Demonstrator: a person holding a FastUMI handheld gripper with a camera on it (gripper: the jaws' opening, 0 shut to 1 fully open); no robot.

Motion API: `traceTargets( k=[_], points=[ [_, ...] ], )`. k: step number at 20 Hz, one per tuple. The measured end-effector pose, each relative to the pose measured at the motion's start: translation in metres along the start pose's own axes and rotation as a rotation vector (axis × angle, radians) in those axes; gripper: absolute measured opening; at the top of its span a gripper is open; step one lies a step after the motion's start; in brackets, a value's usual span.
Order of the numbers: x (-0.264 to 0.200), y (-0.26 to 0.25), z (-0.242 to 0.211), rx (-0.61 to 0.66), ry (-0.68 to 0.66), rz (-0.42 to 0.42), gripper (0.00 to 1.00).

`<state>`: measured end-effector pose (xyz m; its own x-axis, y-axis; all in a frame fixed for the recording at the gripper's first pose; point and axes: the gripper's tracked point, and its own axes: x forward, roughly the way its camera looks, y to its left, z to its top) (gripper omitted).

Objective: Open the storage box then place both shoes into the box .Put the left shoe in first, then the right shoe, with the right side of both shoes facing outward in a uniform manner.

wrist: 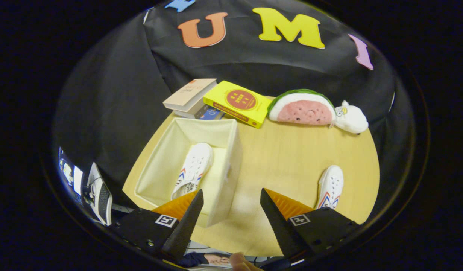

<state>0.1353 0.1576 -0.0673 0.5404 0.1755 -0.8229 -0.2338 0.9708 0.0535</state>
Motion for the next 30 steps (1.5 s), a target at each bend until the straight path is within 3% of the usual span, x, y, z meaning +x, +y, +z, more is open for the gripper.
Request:
traceTargets(
  k=[4, 8, 16, 20, 23, 24, 27, 28, 30],
  points=[
    [0.007, -0.063, -0.021, 0.046, 0.056, -0.070, 0.90],
    [0.020, -0.132, -0.052, 0.055, 0.128, -0.204, 0.90],
    [0.032, -0.236, -0.086, 0.204, 0.190, -0.295, 0.88],
    [0.047, -0.260, -0.100, 0.259, 0.238, -0.285, 0.88],
    [0.062, -0.279, -0.104, 0.244, 0.240, -0.339, 0.86],
    [0.067, -0.280, -0.102, 0.236, 0.239, -0.341, 0.82],
    [0.088, -0.272, -0.102, 0.276, 0.261, -0.286, 0.52],
    [0.093, -0.273, -0.100, 0.281, 0.266, -0.289, 0.35],
    [0.092, -0.278, -0.098, 0.319, 0.256, -0.308, 0.19]
  ],
)
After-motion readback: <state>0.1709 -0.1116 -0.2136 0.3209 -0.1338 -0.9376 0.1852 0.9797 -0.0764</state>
